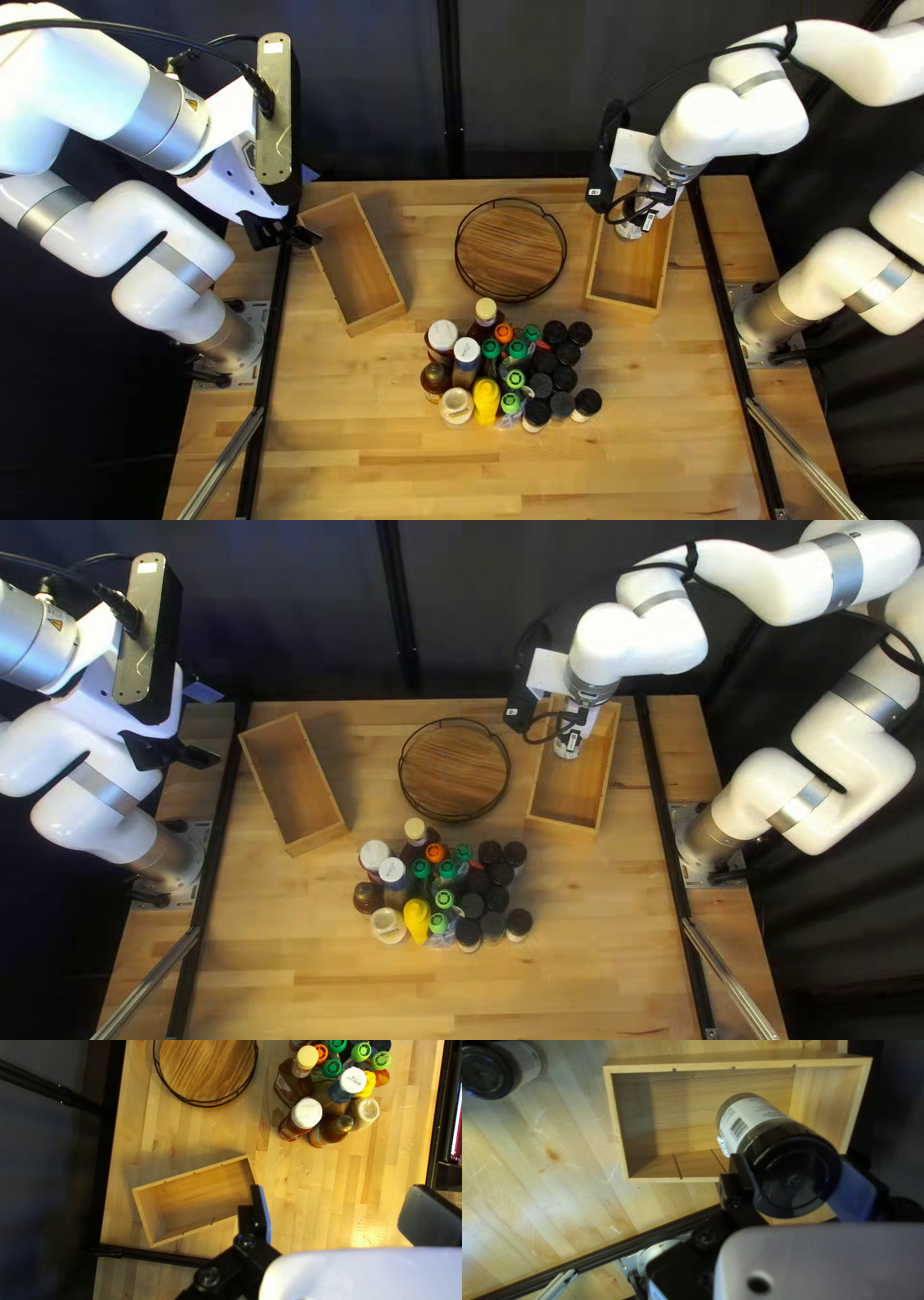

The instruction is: Separate condiments, baby food and spices and place it in 3 different racks/containers

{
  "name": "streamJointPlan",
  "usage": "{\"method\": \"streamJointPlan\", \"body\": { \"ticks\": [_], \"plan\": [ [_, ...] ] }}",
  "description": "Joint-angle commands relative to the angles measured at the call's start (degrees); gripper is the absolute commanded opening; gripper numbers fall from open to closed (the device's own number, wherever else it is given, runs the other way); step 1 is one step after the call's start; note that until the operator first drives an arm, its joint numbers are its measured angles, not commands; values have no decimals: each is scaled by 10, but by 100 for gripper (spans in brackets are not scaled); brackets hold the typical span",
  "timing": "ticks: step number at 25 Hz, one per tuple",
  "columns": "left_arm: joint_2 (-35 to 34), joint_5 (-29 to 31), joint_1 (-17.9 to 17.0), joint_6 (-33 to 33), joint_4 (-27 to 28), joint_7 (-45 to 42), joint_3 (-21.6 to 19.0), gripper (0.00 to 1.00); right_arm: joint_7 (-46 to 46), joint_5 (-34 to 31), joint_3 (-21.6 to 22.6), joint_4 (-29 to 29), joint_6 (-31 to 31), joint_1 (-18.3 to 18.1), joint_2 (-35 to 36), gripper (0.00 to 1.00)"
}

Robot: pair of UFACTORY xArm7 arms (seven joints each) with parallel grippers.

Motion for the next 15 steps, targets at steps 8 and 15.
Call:
{"method": "streamJointPlan", "body": {
  "ticks": [8,15],
  "plan": [
    [0,0,0,0,0,0,0,100,1,-81,-90,-45,-89,-26,10,1],
    [0,0,0,0,0,0,0,100,16,-111,-118,-58,-125,-25,24,7]
  ]
}}
